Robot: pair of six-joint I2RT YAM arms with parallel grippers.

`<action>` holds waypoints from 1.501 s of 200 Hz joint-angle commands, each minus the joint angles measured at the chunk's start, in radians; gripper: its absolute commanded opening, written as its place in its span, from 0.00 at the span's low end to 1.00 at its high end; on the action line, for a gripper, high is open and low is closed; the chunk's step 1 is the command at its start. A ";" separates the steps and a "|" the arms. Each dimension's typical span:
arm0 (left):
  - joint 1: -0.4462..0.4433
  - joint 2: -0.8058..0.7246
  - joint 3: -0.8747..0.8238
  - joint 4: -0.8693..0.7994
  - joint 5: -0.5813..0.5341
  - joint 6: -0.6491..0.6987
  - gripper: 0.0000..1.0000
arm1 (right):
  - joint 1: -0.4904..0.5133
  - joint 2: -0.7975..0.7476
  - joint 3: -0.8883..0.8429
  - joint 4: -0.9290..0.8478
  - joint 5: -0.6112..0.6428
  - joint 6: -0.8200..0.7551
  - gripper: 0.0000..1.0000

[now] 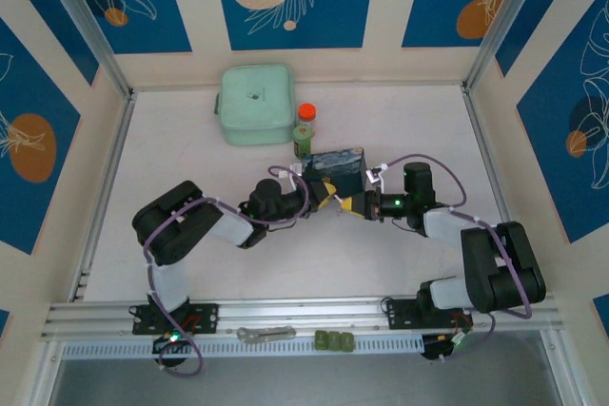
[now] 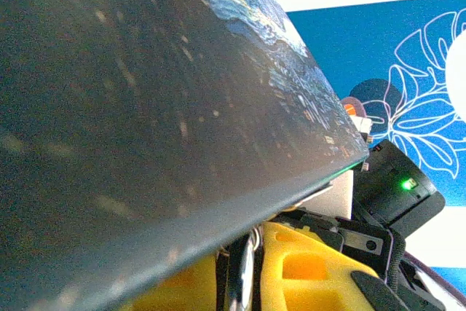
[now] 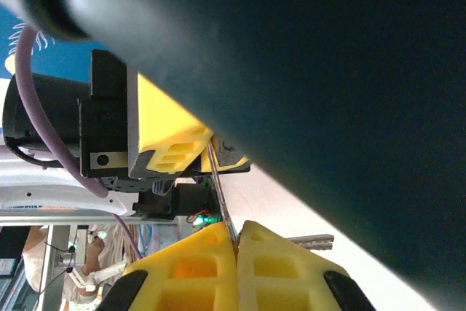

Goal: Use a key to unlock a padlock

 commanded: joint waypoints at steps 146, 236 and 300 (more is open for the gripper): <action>0.011 -0.025 0.014 0.081 0.031 0.007 0.00 | -0.020 -0.005 -0.001 -0.059 -0.043 -0.053 0.00; 0.011 -0.020 0.016 0.076 0.025 0.004 0.00 | -0.012 -0.051 -0.017 -0.092 -0.035 -0.060 0.00; 0.009 -0.029 0.016 0.074 0.024 0.004 0.00 | 0.003 -0.028 -0.016 -0.089 -0.020 -0.065 0.00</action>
